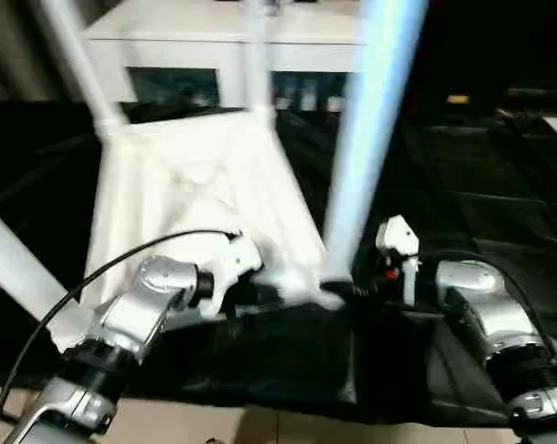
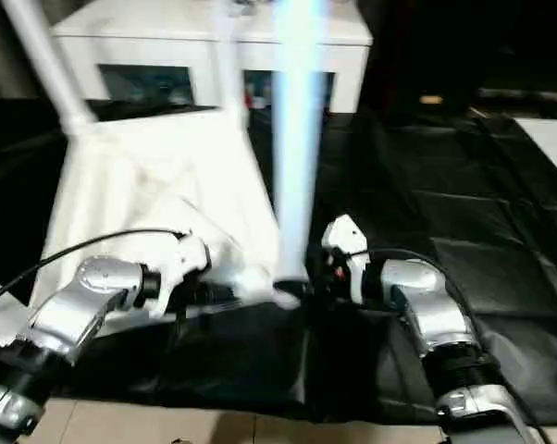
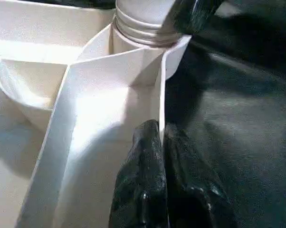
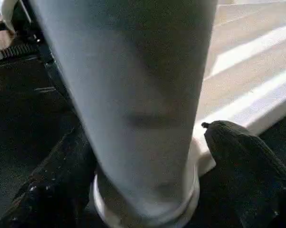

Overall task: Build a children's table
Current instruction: Rotate leg to tighten

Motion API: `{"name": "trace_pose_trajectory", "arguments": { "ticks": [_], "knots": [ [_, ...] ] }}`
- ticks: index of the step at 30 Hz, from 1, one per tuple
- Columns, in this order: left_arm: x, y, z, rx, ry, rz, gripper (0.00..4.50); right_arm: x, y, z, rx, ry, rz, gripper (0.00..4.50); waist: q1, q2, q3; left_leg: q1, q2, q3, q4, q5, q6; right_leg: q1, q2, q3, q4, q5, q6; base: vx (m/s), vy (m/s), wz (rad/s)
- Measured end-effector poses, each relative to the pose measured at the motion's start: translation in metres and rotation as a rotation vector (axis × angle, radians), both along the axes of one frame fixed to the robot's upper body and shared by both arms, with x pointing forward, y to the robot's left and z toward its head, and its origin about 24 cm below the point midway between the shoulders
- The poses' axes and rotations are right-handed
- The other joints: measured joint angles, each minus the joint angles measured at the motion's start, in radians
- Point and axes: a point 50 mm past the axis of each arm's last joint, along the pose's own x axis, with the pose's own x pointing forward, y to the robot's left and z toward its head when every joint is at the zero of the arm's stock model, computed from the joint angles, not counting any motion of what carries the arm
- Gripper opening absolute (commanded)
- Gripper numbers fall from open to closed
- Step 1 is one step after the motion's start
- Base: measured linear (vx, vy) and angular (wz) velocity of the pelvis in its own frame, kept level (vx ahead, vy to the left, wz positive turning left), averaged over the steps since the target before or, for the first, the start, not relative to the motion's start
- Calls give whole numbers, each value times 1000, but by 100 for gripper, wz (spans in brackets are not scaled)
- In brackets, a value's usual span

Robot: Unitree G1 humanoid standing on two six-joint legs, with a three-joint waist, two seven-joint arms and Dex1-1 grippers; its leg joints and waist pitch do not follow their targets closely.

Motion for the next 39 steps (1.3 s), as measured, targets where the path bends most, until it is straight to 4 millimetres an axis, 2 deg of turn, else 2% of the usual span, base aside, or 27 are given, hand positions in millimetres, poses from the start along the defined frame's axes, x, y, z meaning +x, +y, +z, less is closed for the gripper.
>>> {"name": "trace_pose_trajectory", "arguments": {
  "ticks": [7,18,19,22,25,28,33,36,39],
  "knots": [
    [-2,-3,-1,-4,13,-14,0,-3,0,-7,-76,-5,68,381,-1,0,0,0,0,0,1,0,0,1,0,0,0,1,-2,0,0,0],
    [-1,-3,0,1,12,-14,0,1,-2,-4,-116,-26,108,381,-1,0,0,-1,0,0,3,2,2,1,0,0,1,1,-2,0,0,0],
    [-1,-3,0,1,12,-14,0,1,-2,-4,-116,-26,109,353,-1,0,0,-1,0,0,3,2,2,1,0,0,1,1,-2,0,0,0],
    [-1,-2,0,2,12,-14,0,1,-2,-4,-115,-24,114,343,-1,0,0,-1,0,0,3,2,2,1,0,0,1,1,-2,0,0,0],
    [-1,-2,0,4,12,-13,0,1,-2,-5,-111,-22,117,304,-2,0,0,-1,1,0,3,2,2,1,0,0,2,1,-2,0,0,0],
    [-1,0,0,8,12,-10,0,1,0,-6,-98,-16,111,284,-2,0,0,-1,1,0,5,2,2,1,0,0,3,1,-2,0,0,0],
    [1,0,0,4,10,18,0,4,5,-9,-55,-6,48,273,-11,0,0,0,3,-1,7,1,1,1,1,0,6,2,-3,0,0,0],
    [7,-5,-3,-7,-3,90,0,8,9,-13,-25,-4,-73,272,-17,0,0,0,3,-1,7,1,0,1,1,0,6,4,-6,0,0,0],
    [17,-19,-4,0,-27,165,0,13,11,-19,-9,-15,-260,272,-29,0,0,1,2,-1,7,2,-1,4,1,0,5,4,-6,0,0,0]
  ]
}}
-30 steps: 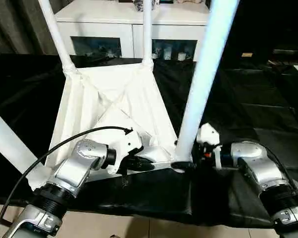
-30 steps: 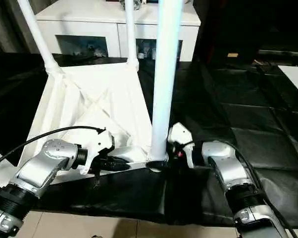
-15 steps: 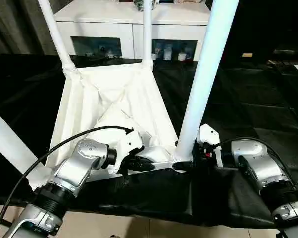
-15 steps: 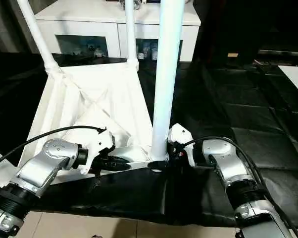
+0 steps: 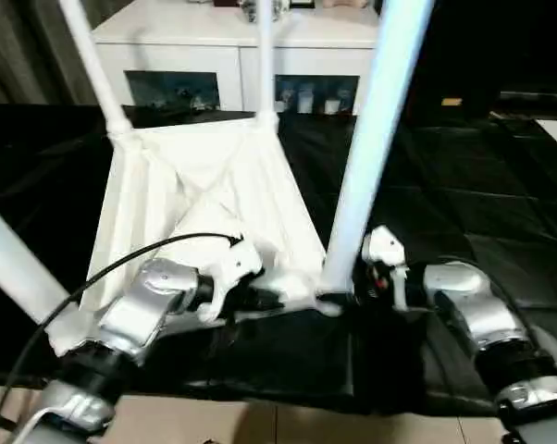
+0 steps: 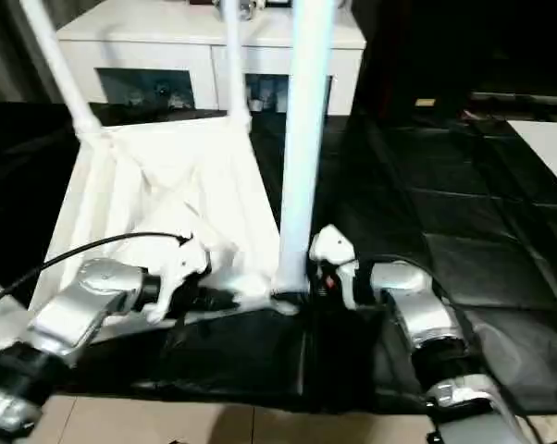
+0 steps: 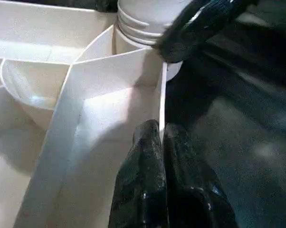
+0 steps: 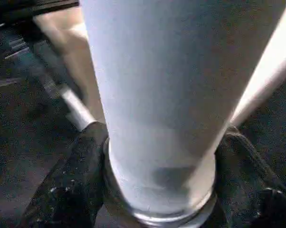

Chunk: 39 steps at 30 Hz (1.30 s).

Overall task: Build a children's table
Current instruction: Rotate leg to tighten

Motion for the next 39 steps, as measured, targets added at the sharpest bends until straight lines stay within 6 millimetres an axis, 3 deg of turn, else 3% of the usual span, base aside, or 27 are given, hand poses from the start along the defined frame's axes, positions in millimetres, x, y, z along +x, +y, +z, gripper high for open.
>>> {"name": "trace_pose_trajectory", "arguments": {
  "ticks": [6,10,15,16,18,20,22,25,29,31,34,39],
  "knots": [
    [18,-28,-5,30,-30,197,0,15,11,-6,-14,-10,-403,272,-8,0,0,13,-2,-1,-4,0,-1,11,0,0,-3,-5,8,0,0,0],
    [26,-44,-6,52,-85,273,0,26,26,-5,-56,-39,-636,272,-9,0,0,12,-4,-3,-13,0,-1,12,0,-3,-19,-5,9,0,0,0],
    [28,-49,-7,65,-117,273,0,28,28,-4,-94,-69,-667,272,-9,0,0,11,-8,-2,-16,0,0,13,-2,0,-25,-5,9,0,0,0],
    [28,-50,-6,66,-119,270,0,27,27,-4,-79,-66,-669,305,-8,0,0,11,-8,-2,-16,1,0,13,-2,0,-25,-5,9,0,0,0],
    [28,-50,-6,67,-126,264,0,26,24,-5,-41,-56,-667,326,-6,0,0,11,-8,-2,-16,1,0,13,-2,0,-25,-5,9,0,0,0],
    [28,-46,-5,76,-135,267,0,23,25,-4,-5,-55,-630,341,-7,-1,0,11,-7,-3,-16,1,0,13,-1,0,-23,-5,9,0,0,0],
    [33,-26,-4,93,-151,291,0,19,28,0,75,-49,-526,362,-29,-2,1,9,-6,-4,-16,1,0,10,-1,-2,-23,-3,8,0,0,0],
    [31,-11,-1,91,-143,262,0,15,23,5,112,-35,-369,372,-37,0,2,9,-8,-21,-15,3,-5,9,0,-10,-25,0,7,16,2,-25],
    [19,-2,2,51,-81,142,0,10,-11,19,47,-71,-198,372,-21,1,1,12,-6,-18,-18,3,-5,9,3,-7,-21,8,1,53,-17,10],
    [11,7,3,43,-51,56,0,5,-18,22,17,-84,-100,372,-14,1,0,11,-4,-17,-21,5,-3,7,4,-7,-21,5,3,65,-18,5],
    [2,18,6,47,-13,-42,0,-3,-25,20,-21,-67,1,372,-1,1,0,8,-4,-17,-21,5,0,4,5,-7,-20,3,0,19,-4,0],
    [-4,20,7,53,20,-104,0,-10,-19,18,-35,-33,155,372,13,0,1,7,-4,-12,-17,4,-2,4,2,-4,-17,3,-1,0,0,0]
  ]
}}
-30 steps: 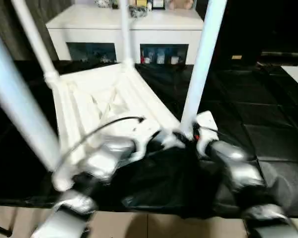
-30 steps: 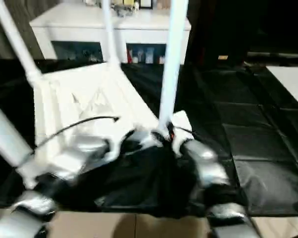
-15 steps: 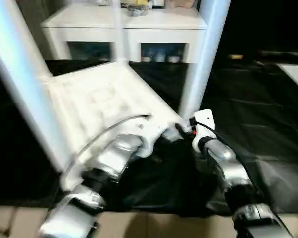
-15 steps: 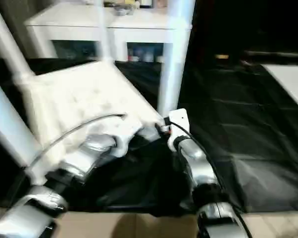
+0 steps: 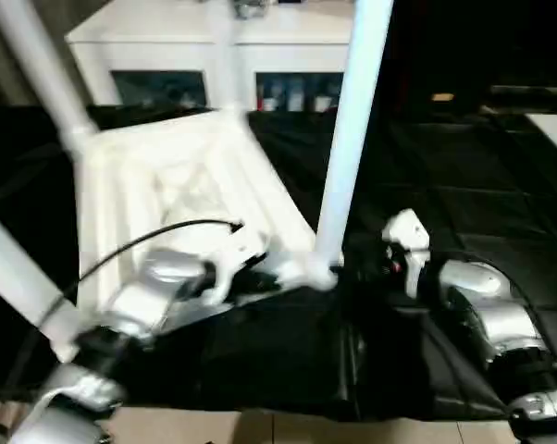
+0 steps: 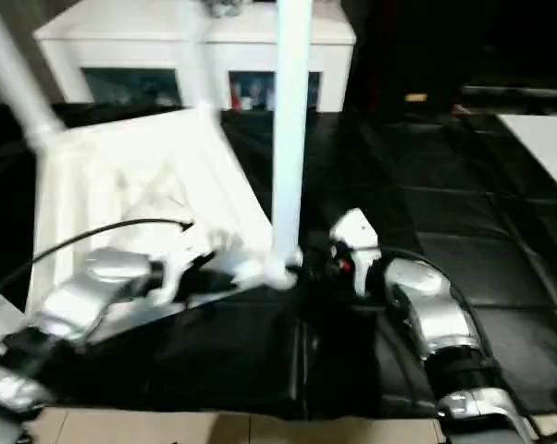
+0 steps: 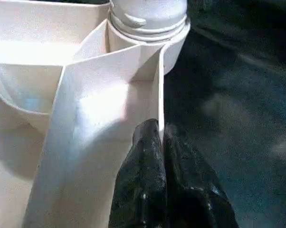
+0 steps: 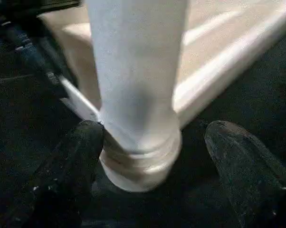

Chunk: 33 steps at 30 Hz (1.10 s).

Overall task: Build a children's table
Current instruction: Rotate leg to tighten

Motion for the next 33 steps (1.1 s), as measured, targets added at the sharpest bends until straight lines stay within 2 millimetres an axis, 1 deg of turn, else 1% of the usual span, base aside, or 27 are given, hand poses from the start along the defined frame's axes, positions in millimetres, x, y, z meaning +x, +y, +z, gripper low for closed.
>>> {"name": "trace_pose_trajectory", "arguments": {
  "ticks": [2,3,8,9,10,12,16,17,20,25,27,29,31,33],
  "knots": [
    [-2,-2,-1,-2,15,-13,0,-3,5,-2,-11,13,56,372,3,0,0,1,1,8,0,-1,-2,1,-2,3,1,0,0,0,0,0],
    [-4,-3,-1,-1,20,-23,0,-3,7,-3,-20,12,75,372,4,0,0,1,1,9,1,-1,-2,1,-2,4,1,0,0,0,0,0],
    [-5,-4,-1,1,29,-37,0,-2,13,-4,-65,-11,120,372,8,-2,1,2,1,11,1,-1,-2,2,-2,6,2,0,0,0,0,0],
    [-5,-4,-1,0,30,-38,0,-2,12,-6,-65,-3,116,357,9,-2,1,2,1,11,1,-1,-2,2,-2,6,2,0,0,0,0,0],
    [-5,-4,-1,0,31,-39,0,-2,12,-7,-66,4,114,357,10,-2,1,2,1,11,1,-1,-2,2,-2,6,2,0,0,0,0,0],
    [-6,-4,-1,0,37,-42,0,-2,11,-8,-65,9,115,328,10,-2,1,2,1,11,1,-1,-2,2,-2,5,3,0,0,0,0,0],
    [-6,-4,-1,0,41,-47,0,-2,10,-7,-66,13,123,308,13,-3,1,1,2,11,1,0,-1,2,-2,5,3,0,0,0,0,0],
    [-6,-4,-1,-1,43,-46,0,-1,10,-7,-67,16,126,287,13,-3,1,1,2,11,1,0,-1,2,-2,4,3,0,0,0,0,0],
    [-6,-4,-1,-1,45,-45,0,0,9,-7,-64,18,134,276,13,-3,1,1,2,11,2,0,-1,2,-2,4,3,0,0,0,0,0],
    [-6,-3,-1,-1,46,-39,0,0,11,-8,-48,25,128,271,13,-3,1,1,2,11,2,0,-1,2,-2,4,3,0,0,0,0,0],
    [-6,-4,-1,-3,49,-32,0,-1,10,-10,-27,32,105,270,13,-3,1,1,3,11,3,0,-1,2,-2,4,4,0,0,0,0,0],
    [-4,-7,-3,-15,44,4,0,1,16,-13,-6,29,41,270,11,-3,1,3,3,11,3,0,-1,3,-2,5,6,0,0,0,0,0],
    [6,-11,-4,-9,18,89,0,8,19,-17,5,20,-118,269,7,-4,0,4,2,11,5,0,-3,3,-2,5,10,0,0,0,0,0],
    [14,-21,-6,-13,7,170,0,15,25,-21,27,18,-287,269,-3,-3,0,7,2,10,5,1,-4,4,-2,6,10,-4,7,0,0,0]
  ]
}}
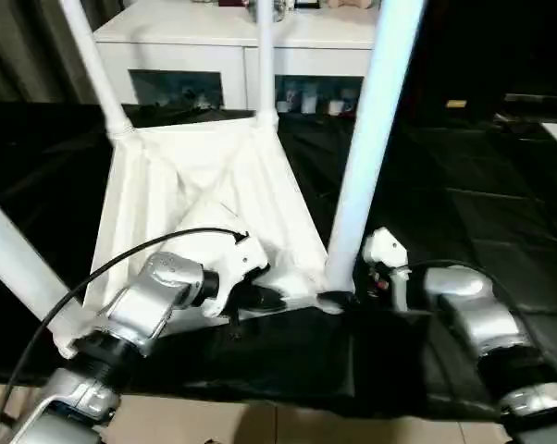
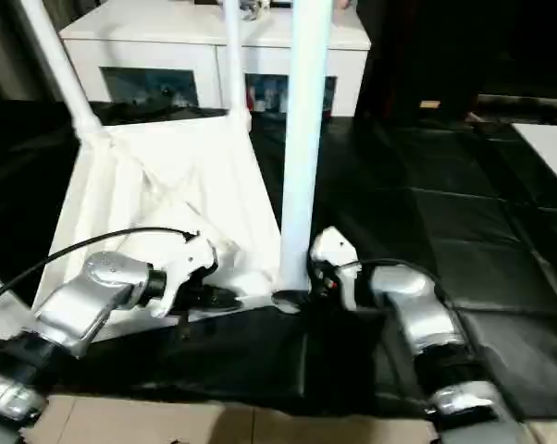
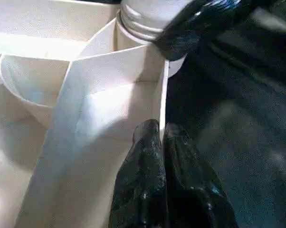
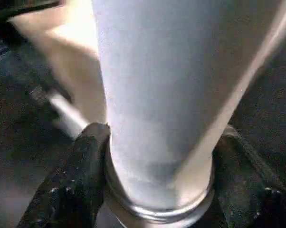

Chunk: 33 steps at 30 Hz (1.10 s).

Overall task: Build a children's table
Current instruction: Rotate leg to tighten

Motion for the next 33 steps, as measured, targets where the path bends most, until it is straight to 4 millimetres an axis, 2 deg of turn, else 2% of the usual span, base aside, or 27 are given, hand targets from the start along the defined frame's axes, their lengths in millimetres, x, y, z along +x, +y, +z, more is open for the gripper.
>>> {"name": "trace_pose_trajectory", "arguments": {
  "ticks": [2,5,7,13,15,17,20,24,26,29,33],
  "knots": [
    [9,-12,-1,8,-25,94,0,10,3,0,-8,6,-174,269,-11,1,0,0,0,-1,0,0,-1,1,0,0,-1,-1,1,0,0,0],
    [16,-33,-4,5,-61,188,0,20,10,-1,-12,10,-402,269,-13,1,0,0,-1,-2,-1,0,-1,2,0,-1,-3,-1,2,0,0,0],
    [17,-40,-5,4,-76,208,0,21,14,-2,-16,3,-483,269,-12,2,0,-1,-1,-4,-2,0,-1,3,0,-3,-8,-1,2,0,0,0],
    [19,-48,-5,19,-123,186,0,21,18,-2,-10,-24,-536,269,-11,3,0,-3,-4,-3,-7,1,0,4,-1,-1,-17,-1,2,0,0,0],
    [19,-49,-4,21,-135,171,0,19,15,-3,-5,-36,-534,325,-9,3,0,-4,-4,-2,-7,1,0,4,-1,0,-16,-1,1,0,0,0],
    [19,-48,-3,27,-156,154,0,17,12,-1,5,-58,-510,341,-9,3,0,-5,-4,-2,-8,1,0,4,-1,0,-16,0,1,0,0,0],
    [23,-36,-2,43,-181,186,0,16,12,4,42,-71,-446,373,-23,2,0,-7,-3,-4,-6,1,0,2,-1,-3,-16,6,2,0,0,0],
    [24,-34,-1,43,-198,177,0,10,-16,17,50,-94,-287,373,-21,3,0,-5,-2,-5,-7,1,0,2,-1,-3,-15,9,-2,0,0,0],
    [25,-29,0,46,-203,166,0,3,-33,23,-1,-107,-174,373,-19,3,0,-5,-1,-4,-7,1,0,2,1,-4,-15,8,-1,0,0,0],
    [25,-23,2,45,-208,120,0,-15,-51,17,-68,-64,-30,373,-17,4,-1,-5,2,-4,-7,1,0,2,2,-5,-15,7,1,0,0,0],
    [22,-21,1,27,-232,53,0,-35,-55,4,-71,14,92,373,-14,9,0,-6,2,-4,-7,1,0,1,2,-5,-15,6,1,0,0,0]
  ]
}}
